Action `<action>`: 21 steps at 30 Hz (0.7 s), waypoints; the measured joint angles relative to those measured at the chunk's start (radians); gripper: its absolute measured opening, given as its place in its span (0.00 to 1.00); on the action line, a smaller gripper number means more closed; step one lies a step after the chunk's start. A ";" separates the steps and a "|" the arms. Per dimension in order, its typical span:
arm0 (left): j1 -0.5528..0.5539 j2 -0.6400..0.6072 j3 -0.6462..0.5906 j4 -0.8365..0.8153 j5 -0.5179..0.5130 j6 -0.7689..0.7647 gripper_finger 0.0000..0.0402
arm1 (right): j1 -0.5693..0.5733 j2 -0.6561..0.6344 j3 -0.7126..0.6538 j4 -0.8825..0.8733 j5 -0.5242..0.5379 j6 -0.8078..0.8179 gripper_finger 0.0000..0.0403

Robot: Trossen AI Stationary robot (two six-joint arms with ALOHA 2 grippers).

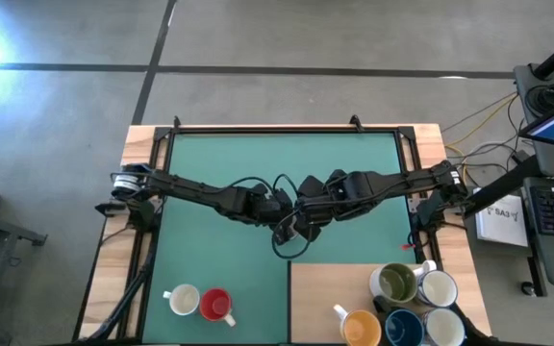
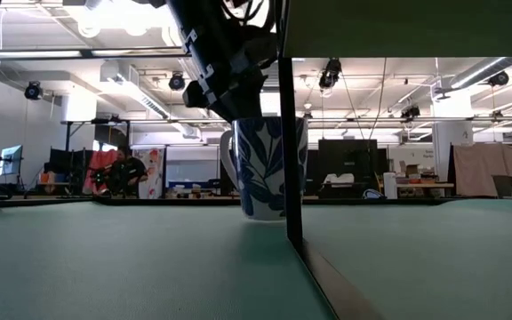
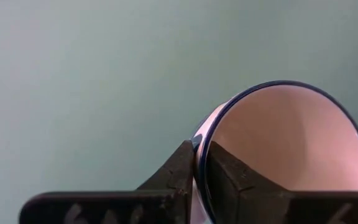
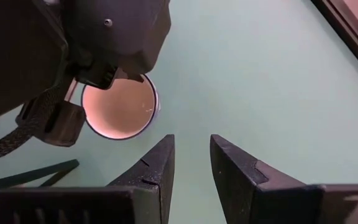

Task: Place coffee mugs
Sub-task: Put the blue patterned mug on the shelf

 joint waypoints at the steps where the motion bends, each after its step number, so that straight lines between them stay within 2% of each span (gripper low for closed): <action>1: 0.000 0.001 0.000 0.000 0.000 0.000 0.05 | 0.000 0.000 0.000 0.001 0.000 0.004 0.23; 10: 0.001 0.001 0.004 -0.011 0.003 0.007 0.16 | 0.000 0.000 0.000 0.005 0.000 0.004 0.24; 15: 0.000 -0.003 0.037 -0.062 0.047 0.042 0.22 | 0.000 -0.002 0.000 0.009 -0.014 0.012 0.23; 21: 0.000 -0.059 0.044 -0.075 0.046 0.099 0.27 | 0.000 -0.003 -0.040 0.038 -0.021 0.004 0.22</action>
